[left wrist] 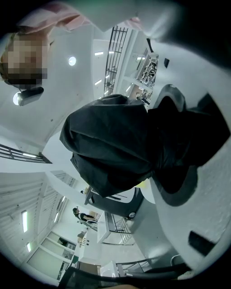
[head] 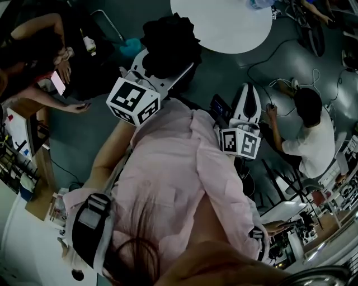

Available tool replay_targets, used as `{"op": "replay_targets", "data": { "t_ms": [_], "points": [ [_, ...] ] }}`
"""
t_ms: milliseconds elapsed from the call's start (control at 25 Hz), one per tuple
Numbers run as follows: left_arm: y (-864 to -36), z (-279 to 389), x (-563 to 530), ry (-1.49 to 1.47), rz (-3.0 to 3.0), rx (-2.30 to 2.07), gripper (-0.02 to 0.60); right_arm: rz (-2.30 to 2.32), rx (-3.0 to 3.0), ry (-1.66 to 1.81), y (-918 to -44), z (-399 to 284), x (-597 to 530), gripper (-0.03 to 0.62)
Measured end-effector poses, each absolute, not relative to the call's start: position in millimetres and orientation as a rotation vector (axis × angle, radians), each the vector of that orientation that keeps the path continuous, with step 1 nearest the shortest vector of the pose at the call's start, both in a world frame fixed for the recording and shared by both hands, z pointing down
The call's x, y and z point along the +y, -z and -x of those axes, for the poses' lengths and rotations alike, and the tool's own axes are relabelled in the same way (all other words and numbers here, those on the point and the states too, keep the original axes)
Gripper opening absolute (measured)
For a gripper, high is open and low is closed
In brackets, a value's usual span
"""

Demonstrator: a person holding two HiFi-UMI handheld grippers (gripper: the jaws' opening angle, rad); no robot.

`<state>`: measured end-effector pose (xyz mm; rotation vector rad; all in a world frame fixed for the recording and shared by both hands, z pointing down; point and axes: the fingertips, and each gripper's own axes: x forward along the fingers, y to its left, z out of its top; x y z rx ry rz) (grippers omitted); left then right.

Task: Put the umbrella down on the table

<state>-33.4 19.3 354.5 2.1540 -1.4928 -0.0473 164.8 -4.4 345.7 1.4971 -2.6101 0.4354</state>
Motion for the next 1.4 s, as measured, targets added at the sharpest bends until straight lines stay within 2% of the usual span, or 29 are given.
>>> {"op": "replay_targets", "data": {
  "t_ms": [880, 1400],
  "points": [
    [-362.9, 118.6, -97.2, -0.025, -2.214, -1.343, 0.318, -1.698, -2.467, -0.444, -340.4, -94.0, -91.4, 0.034],
    [-353.7, 117.2, -111.8, -0.022, -2.175, -1.394, 0.318, -1.647, -2.504, -0.427, -326.8, -99.1, -118.3, 0.034]
  ]
}}
